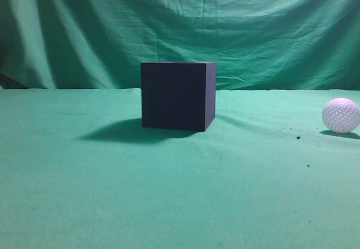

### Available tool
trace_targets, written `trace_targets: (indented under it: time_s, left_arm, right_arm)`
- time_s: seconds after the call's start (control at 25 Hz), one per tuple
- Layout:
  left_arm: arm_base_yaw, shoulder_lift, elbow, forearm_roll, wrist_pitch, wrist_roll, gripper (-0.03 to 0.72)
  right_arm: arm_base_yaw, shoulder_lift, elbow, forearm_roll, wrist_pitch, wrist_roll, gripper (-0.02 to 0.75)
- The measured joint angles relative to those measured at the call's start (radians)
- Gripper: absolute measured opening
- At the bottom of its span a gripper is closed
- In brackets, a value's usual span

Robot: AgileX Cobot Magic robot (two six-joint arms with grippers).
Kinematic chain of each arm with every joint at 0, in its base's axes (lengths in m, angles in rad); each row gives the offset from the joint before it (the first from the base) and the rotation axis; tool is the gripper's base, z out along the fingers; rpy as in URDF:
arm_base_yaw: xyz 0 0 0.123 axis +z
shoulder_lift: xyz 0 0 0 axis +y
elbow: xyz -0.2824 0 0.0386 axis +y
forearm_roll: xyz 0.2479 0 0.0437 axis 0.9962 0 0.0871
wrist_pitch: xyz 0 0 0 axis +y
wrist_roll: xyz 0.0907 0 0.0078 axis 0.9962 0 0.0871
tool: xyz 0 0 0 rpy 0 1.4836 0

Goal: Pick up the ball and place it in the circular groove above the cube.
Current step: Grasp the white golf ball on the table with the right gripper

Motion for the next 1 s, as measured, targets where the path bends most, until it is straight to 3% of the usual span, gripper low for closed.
trace_targets:
  time_s: [0.12,0.28,0.48,0.64,1.0]
  left_arm:
    - [0.000,0.000,0.000,0.000,0.000,0.000,0.000]
    - [0.000,0.000,0.000,0.000,0.000,0.000,0.000]
    - [0.000,0.000,0.000,0.000,0.000,0.000,0.000]
    - [0.000,0.000,0.000,0.000,0.000,0.000,0.000]
    - [0.000,0.000,0.000,0.000,0.000,0.000,0.000]
  right_arm:
    - [0.066,0.134,-0.053,-0.052,0.007,0.028,0.047]
    - [0.092,0.301,-0.119,-0.079,0.007,0.063,0.047]
    - [0.093,0.475,-0.199,-0.083,-0.002,0.114,0.333]
    - [0.093,0.598,-0.262,-0.083,-0.021,0.128,0.500]
    - [0.093,0.796,-0.373,-0.085,-0.027,0.136,0.515]
